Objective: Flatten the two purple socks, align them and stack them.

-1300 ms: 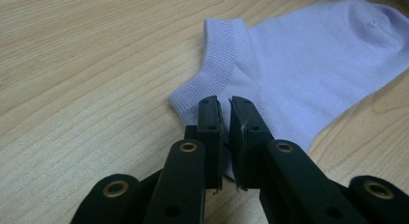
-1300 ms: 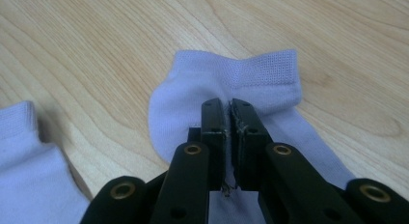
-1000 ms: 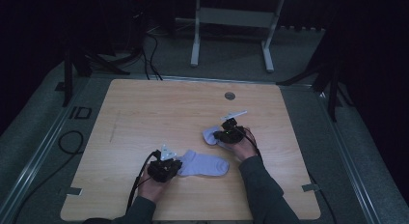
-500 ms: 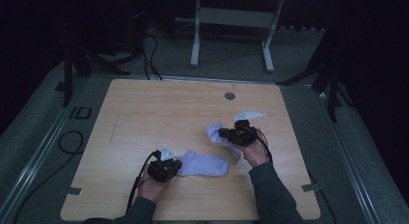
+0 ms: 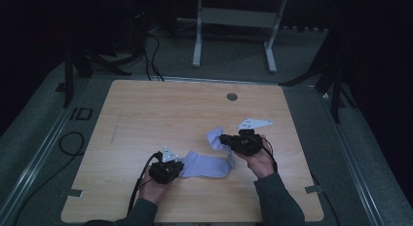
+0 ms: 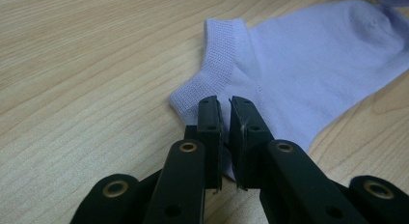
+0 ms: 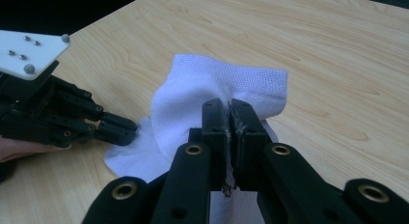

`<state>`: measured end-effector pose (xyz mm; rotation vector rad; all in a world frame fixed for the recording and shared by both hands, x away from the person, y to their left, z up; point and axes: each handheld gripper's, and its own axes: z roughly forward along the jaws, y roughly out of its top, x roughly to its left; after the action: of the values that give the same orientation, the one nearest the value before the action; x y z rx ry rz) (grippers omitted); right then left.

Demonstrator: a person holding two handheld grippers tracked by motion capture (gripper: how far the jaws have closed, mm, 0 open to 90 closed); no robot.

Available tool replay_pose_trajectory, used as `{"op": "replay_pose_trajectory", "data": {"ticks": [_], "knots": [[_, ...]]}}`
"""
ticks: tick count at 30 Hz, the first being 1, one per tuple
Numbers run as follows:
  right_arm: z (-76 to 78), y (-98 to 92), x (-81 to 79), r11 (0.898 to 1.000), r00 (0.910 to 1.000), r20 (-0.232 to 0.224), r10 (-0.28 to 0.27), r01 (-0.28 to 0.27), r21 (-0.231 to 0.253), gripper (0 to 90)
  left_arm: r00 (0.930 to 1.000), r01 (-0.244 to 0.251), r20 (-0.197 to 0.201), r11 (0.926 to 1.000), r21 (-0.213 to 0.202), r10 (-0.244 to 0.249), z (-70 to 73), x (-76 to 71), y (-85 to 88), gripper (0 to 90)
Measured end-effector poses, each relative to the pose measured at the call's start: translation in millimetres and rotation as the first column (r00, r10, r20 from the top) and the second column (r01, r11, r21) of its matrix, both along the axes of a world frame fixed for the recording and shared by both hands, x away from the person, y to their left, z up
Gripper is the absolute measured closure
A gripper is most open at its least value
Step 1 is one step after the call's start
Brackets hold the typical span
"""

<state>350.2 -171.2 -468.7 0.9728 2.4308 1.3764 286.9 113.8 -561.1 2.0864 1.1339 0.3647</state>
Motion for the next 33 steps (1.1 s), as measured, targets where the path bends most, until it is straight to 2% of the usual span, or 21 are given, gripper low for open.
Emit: {"op": "replay_pose_trajectory", "data": {"ticks": [7, 11, 18, 22, 33], "knots": [[-3.3, 7.2, -6.6, 1.0, 0.9999, -0.006, 0.015, -0.015, 0.003, 85.6, 1.0, 0.002, -0.001, 1.0, 0.001, -0.002, 0.1, 0.0, 0.3, 82.8], [-5.4, 17.4, -10.7, 1.0, 0.9995, -0.009, 0.03, -0.03, 0.005, 85.7, 1.0, 0.0, 0.0, 1.0, 0.001, 0.0, 0.0, -0.1, 0.0, 82.7], [-22.3, 32.8, -15.4, 0.999, 0.9986, -0.04, 0.034, -0.034, 0.014, 85.7, 1.0, -0.001, 0.0, 1.0, -0.001, 0.001, 0.0, -0.2, -0.1, 82.6], [-26.3, 40.5, -15.8, 0.999, 0.9981, -0.047, 0.039, -0.038, 0.017, 85.6, 1.0, -0.001, -0.001, 1.0, -0.002, 0.001, 0.0, -0.1, 0.0, 82.6], [-39.2, 61.3, -23.0, 0.999, 0.9975, -0.048, 0.051, -0.052, -0.016, 85.6, 1.0, -0.003, 0.0, 1.0, -0.003, 0.003, -0.1, -0.3, -0.3, 82.4]]}}
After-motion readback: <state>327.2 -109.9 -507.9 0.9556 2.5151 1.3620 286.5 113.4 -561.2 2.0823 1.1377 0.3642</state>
